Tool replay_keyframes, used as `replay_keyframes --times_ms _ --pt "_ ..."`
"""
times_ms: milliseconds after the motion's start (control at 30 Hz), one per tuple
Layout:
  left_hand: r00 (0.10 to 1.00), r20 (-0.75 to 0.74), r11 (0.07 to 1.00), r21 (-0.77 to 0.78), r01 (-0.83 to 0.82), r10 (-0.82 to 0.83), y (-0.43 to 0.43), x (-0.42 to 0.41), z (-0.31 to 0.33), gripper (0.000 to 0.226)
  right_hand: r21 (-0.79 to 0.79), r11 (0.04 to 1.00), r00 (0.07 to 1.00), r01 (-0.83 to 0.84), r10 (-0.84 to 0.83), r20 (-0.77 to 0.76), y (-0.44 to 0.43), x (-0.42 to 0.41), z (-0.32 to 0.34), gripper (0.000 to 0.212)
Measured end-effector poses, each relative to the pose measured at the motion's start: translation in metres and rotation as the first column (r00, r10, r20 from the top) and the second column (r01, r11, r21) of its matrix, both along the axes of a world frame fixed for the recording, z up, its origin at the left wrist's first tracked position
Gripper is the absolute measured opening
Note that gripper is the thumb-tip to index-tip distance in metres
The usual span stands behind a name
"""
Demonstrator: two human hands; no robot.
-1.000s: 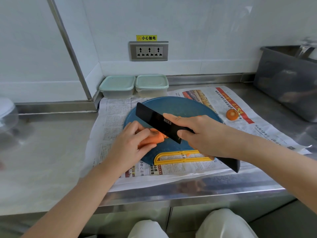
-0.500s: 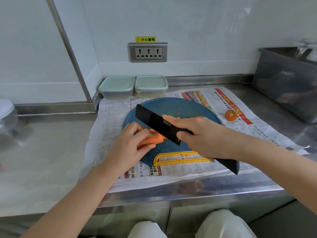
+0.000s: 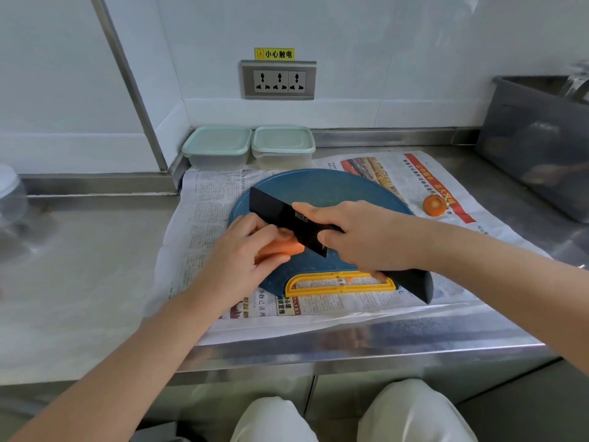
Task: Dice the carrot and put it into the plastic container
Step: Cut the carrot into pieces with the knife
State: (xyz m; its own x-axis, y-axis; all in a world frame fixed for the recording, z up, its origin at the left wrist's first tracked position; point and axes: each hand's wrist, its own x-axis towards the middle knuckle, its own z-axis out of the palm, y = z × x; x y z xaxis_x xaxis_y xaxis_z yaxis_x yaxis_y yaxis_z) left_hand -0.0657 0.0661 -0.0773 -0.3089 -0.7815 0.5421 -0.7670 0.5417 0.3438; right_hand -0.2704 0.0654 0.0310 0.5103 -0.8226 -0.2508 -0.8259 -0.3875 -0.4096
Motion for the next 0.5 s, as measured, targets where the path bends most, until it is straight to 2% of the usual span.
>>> replay_keyframes --times_ms 300,433,500 --pt "0.999 -0.039 0.999 0.024 0.029 -0.028 -0.003 0.002 0.001 0.033 -0.12 0.991 0.997 -0.055 0.048 -0.062 -0.007 0.007 -0.016 0.054" --pt "0.993 -0.096 0.998 0.022 0.065 -0.063 -0.003 0.001 0.002 0.03 -0.194 0.98 0.999 -0.034 0.035 -0.003 -0.002 0.007 -0.03 0.055" --pt "0.992 -0.111 0.998 0.021 0.057 -0.054 -0.003 0.001 0.003 0.03 -0.182 0.983 0.998 -0.008 0.02 0.067 0.003 0.01 -0.039 0.056"
